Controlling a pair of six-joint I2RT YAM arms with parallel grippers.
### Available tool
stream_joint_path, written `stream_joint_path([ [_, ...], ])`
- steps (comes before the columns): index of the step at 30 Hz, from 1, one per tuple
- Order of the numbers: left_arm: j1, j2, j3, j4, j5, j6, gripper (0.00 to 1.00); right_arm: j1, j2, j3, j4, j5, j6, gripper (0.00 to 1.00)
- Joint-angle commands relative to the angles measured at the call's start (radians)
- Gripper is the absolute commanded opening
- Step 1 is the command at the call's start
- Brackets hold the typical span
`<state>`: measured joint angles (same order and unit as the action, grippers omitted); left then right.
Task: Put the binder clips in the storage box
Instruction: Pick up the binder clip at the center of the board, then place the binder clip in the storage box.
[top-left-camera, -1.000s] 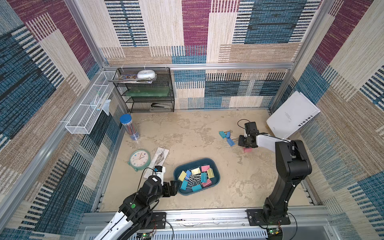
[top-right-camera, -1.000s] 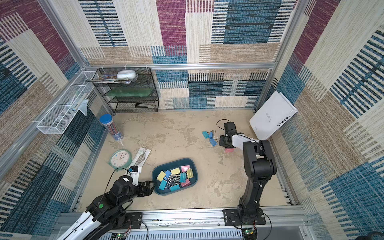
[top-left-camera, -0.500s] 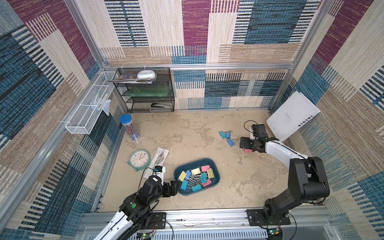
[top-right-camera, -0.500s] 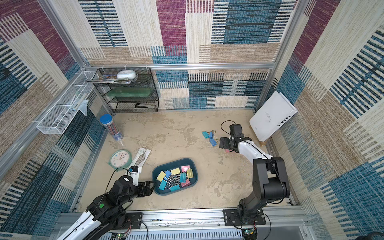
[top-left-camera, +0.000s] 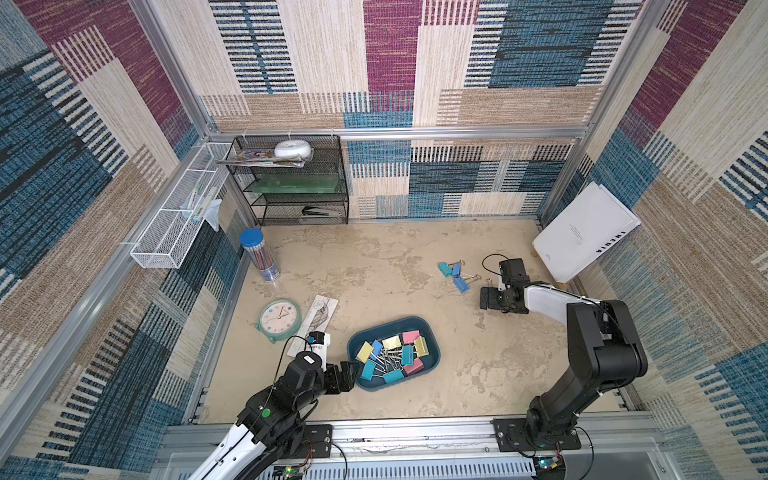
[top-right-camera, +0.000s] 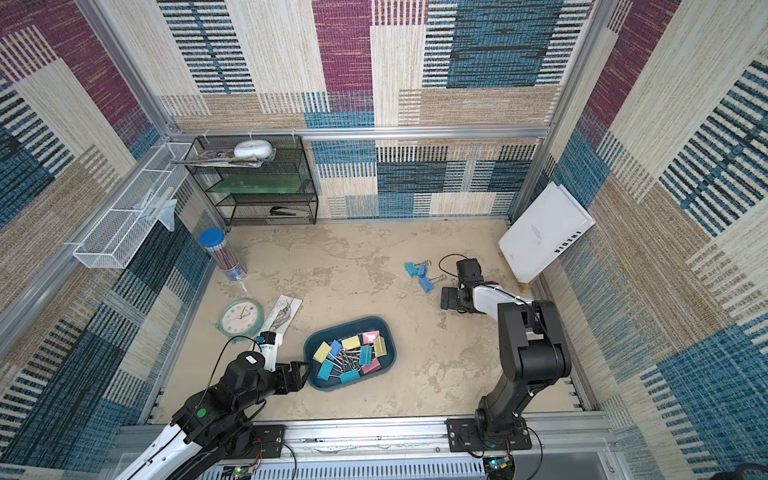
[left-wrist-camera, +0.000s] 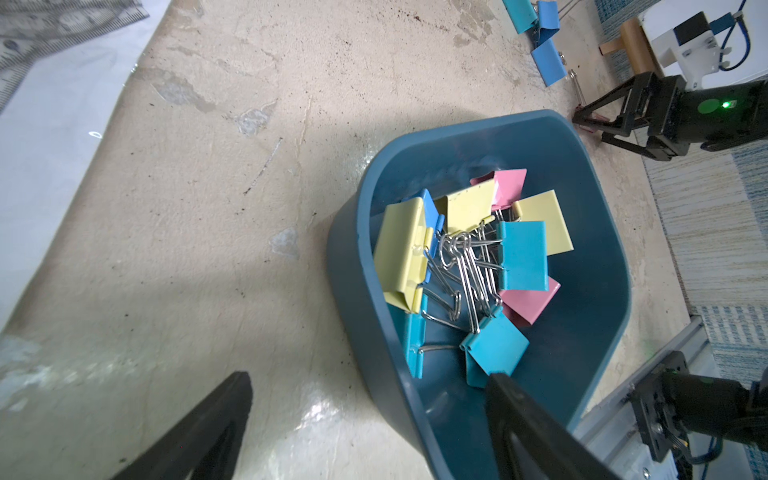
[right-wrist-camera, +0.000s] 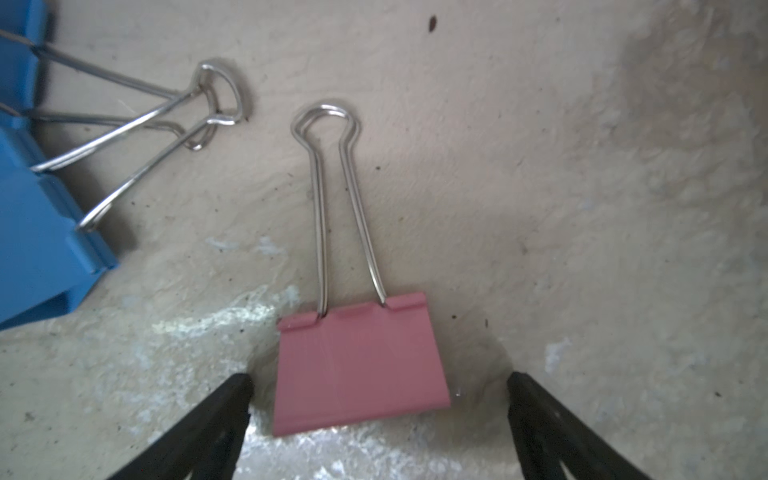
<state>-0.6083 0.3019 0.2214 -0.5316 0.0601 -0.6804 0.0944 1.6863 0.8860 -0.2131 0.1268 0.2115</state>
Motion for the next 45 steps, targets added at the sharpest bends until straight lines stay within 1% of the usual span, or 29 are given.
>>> stream_joint_path([
  [1, 0.001, 0.000, -0.004, 0.009, 0.009, 0.005, 0.92, -0.001, 0.018, 0.004, 0.016, -0.004, -0.011, 0.92],
  [8, 0.001, 0.002, -0.004, 0.009, 0.007, 0.002, 0.92, 0.000, 0.041, 0.001, 0.012, -0.027, 0.003, 0.74],
  [15, 0.001, 0.006, -0.004, 0.012, 0.006, 0.003, 0.92, 0.000, 0.016, -0.023, -0.011, -0.039, 0.033, 0.58],
  [19, 0.001, 0.007, -0.004, 0.012, 0.006, 0.003, 0.92, 0.002, -0.026, -0.023, -0.031, -0.033, 0.044, 0.50],
  [24, 0.001, 0.009, -0.004, 0.013, 0.004, 0.002, 0.92, 0.018, -0.117, 0.011, -0.094, -0.042, 0.052, 0.49],
  [25, 0.001, 0.009, -0.004, 0.013, 0.004, 0.003, 0.92, 0.025, -0.135, 0.023, -0.106, -0.057, 0.049, 0.49],
  [26, 0.001, 0.010, -0.005, 0.013, 0.006, 0.004, 0.92, 0.032, -0.154, 0.038, -0.127, -0.103, 0.026, 0.49],
  [28, 0.001, 0.010, -0.005, 0.012, 0.004, 0.002, 0.92, 0.055, -0.188, 0.064, -0.166, -0.161, 0.040, 0.49],
  [32, 0.001, 0.010, -0.005, 0.015, 0.004, 0.003, 0.92, 0.195, -0.257, 0.079, -0.191, -0.259, 0.088, 0.49],
  [37, 0.001, 0.010, -0.005, 0.013, 0.004, 0.003, 0.92, 0.477, -0.269, 0.102, -0.198, -0.324, 0.136, 0.49],
  [38, 0.001, 0.012, -0.005, 0.012, 0.004, 0.004, 0.92, 0.538, -0.263, 0.108, -0.194, -0.328, 0.145, 0.49],
  [40, 0.001, 0.011, -0.004, 0.013, 0.003, 0.004, 0.92, 0.623, -0.248, 0.116, -0.186, -0.320, 0.189, 0.49],
  [42, 0.001, 0.011, -0.004, 0.014, 0.003, 0.002, 0.92, 0.687, -0.228, 0.121, -0.157, -0.347, 0.240, 0.49],
  [45, 0.001, 0.011, -0.004, 0.013, 0.003, 0.004, 0.92, 0.768, -0.179, 0.160, -0.163, -0.324, 0.280, 0.49],
])
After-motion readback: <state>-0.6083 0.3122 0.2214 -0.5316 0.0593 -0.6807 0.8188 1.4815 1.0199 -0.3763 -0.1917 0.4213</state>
